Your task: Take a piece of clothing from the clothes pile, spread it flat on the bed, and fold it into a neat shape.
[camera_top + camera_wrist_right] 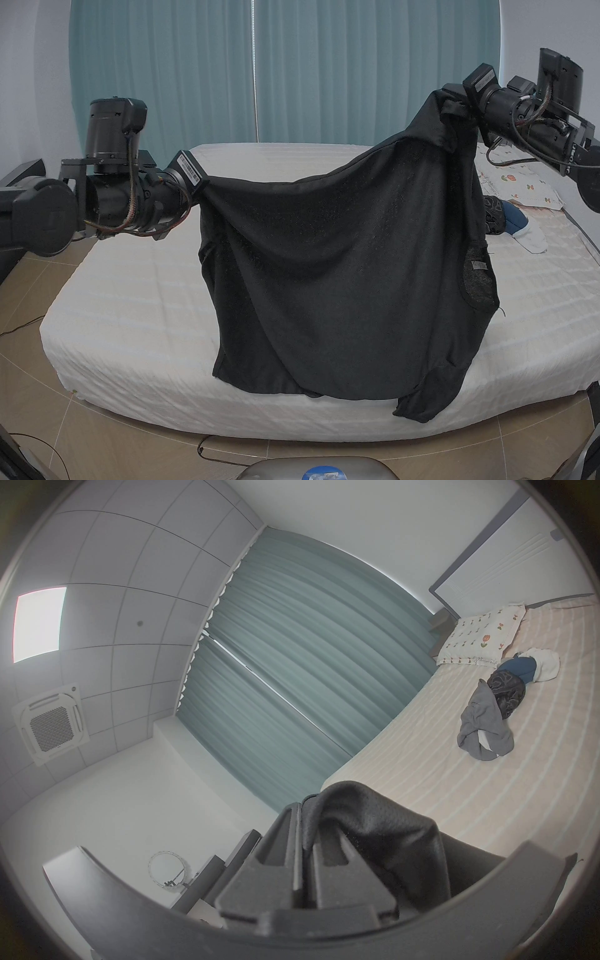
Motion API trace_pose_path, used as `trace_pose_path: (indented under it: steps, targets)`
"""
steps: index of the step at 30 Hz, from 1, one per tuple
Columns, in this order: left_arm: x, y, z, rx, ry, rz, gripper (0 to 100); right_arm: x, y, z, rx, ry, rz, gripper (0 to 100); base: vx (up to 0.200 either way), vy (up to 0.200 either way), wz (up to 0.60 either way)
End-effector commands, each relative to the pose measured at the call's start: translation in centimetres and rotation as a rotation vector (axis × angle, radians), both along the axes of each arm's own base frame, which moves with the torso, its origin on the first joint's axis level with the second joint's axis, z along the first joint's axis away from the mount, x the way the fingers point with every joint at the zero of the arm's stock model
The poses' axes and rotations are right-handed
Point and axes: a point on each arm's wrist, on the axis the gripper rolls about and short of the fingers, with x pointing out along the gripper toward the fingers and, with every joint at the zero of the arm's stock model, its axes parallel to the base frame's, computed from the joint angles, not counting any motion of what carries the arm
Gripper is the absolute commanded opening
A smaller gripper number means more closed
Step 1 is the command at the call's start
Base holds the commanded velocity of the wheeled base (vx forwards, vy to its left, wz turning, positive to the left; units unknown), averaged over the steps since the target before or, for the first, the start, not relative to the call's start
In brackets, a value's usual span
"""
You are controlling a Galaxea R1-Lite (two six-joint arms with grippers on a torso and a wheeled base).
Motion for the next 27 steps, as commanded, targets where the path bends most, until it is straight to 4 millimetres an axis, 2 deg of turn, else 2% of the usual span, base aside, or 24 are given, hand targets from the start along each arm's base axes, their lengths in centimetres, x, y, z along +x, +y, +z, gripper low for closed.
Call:
trace_pose_path:
  steps: [1,3,4,6,7,8,9,10,13,19,24,27]
  targets:
    - [4.0,-1.3,-3.8,0.03,0.084,0.005,0,4.1,0.9,-4.3,-0.034,0.099,-0.016,0,0.2,0.0,0.0]
    - [4.7,-1.6,-4.4,0.033,0.095,0.005,0,4.7,0.8,-4.9,-0.035,0.103,-0.024,0,0.2,0.0,0.0]
    - [5.8,-2.0,-5.7,0.045,0.12,0.008,0,5.6,0.9,-5.9,-0.038,0.111,-0.028,0,0.2,0.0,0.0]
    - [6.7,-2.2,-7.1,0.055,0.149,0.011,0,6.6,1.1,-7.2,-0.043,0.125,-0.03,0,0.2,0.0,0.0]
    - [6.7,-2.2,-7.1,0.055,0.149,0.011,0,6.6,1.1,-7.2,-0.043,0.125,-0.03,0,0.2,0.0,0.0]
    - [7.6,-2.5,-8.6,0.068,0.177,0.01,0,7.6,1.5,-9.1,-0.055,0.161,-0.031,0,0.0,0.0,0.0]
    - [7.8,-2.6,-8.8,0.071,0.18,0.009,0,7.7,1.5,-9.4,-0.058,0.169,-0.033,0,0.0,0.0,0.0]
    - [8.6,-2.9,-9.9,0.077,0.196,0.009,0,8.5,1.8,-10.8,-0.069,0.199,-0.033,0,0.0,0.0,0.0]
    - [10.2,-3.5,-11.9,0.082,0.217,0.011,0,9.7,2.1,-13.0,-0.083,0.246,-0.05,0,0.0,0.0,0.0]
    - [12.3,-4.0,-15.2,0.091,0.246,0.021,0,11.8,2.2,-16.5,-0.088,0.257,-0.108,0,0.0,0.0,0.0]
    - [13.7,-4.1,-17.0,0.053,0.245,0.046,0,13.0,2.5,-19.3,-0.104,0.299,-0.127,0,0.0,0.0,0.0]
    - [14.5,-4.4,-18.1,0.046,0.243,0.051,0,14.4,2.4,-21.1,-0.107,0.307,-0.159,0,0.0,0.0,0.0]
